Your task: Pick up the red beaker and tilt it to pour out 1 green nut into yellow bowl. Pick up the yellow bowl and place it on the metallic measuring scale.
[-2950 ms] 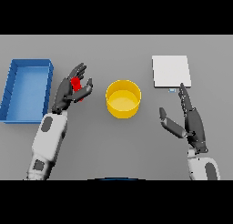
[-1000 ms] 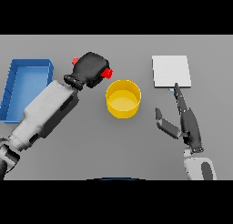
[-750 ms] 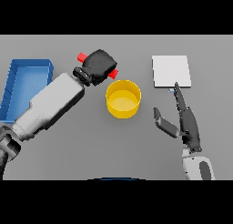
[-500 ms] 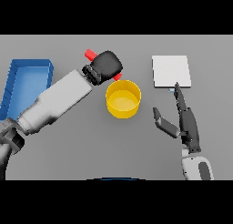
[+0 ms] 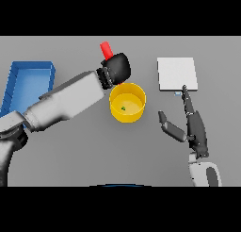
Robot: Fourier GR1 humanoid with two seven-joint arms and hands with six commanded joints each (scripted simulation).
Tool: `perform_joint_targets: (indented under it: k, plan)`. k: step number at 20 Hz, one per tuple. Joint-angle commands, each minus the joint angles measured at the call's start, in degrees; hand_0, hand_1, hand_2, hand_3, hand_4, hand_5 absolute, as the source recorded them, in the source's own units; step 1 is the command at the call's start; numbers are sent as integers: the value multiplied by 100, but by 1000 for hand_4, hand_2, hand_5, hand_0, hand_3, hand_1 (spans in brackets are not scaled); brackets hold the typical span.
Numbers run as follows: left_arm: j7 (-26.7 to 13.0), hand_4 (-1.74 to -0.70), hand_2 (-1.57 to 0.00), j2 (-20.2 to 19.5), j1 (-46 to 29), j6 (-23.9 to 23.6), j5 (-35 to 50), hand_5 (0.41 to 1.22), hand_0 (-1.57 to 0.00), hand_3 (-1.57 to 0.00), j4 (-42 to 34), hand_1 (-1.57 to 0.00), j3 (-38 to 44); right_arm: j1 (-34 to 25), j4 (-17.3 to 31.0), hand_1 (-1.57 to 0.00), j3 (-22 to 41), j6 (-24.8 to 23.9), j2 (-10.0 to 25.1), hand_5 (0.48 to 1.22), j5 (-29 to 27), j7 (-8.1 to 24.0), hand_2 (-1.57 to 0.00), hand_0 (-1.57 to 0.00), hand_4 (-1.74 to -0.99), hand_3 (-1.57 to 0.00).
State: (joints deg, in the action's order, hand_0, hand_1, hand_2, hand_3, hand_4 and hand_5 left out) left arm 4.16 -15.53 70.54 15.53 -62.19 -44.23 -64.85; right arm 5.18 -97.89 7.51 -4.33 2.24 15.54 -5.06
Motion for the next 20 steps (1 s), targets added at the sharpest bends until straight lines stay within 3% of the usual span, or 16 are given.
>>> perform_joint_targets:
  k: [1, 5, 13, 16, 19, 20]
  plan:
    - [-34, -1735, -1571, 48, 123, 33, -123, 1221, -1571, -1571, 6, -1571, -145, 97, -38, 1, 14, 8, -11, 626, -12, -73, 1, 1, -1167, 1]
    - [77, -1734, -1571, 107, 367, 53, -367, 1221, -1571, -1571, 90, -1571, -638, -31, -27, 1, 42, -55, -38, 627, 90, 108, 1, 1, -1153, 1]
    - [165, -1720, -1571, 388, 845, -89, -590, 1221, -1571, -1571, 390, -1571, -1272, 11, 68, 1, -21, -26, 24, 635, 26, -105, 1, 1, -1154, 1]
    - [485, -1721, -1571, 227, 1349, -125, -476, 1221, -1571, -1571, 542, -1571, -1277, 10, -6, 1, -38, 3, -8, 638, -74, -77, 1, 1, -1157, 1]
    - [419, -1725, -1571, 76, 1880, -264, -415, 1221, -1571, -1571, 874, -1571, -1218, 58, -25, 1, -10, 34, 19, 654, -56, -185, 1, 1, -1154, 1]
    - [492, -1728, -1571, -118, 2079, -286, -259, 1221, -1571, -1365, 891, -1571, -1063, 88, 21, 1, 53, -1, -9, 659, 44, -252, 1, 1, -1156, 1]
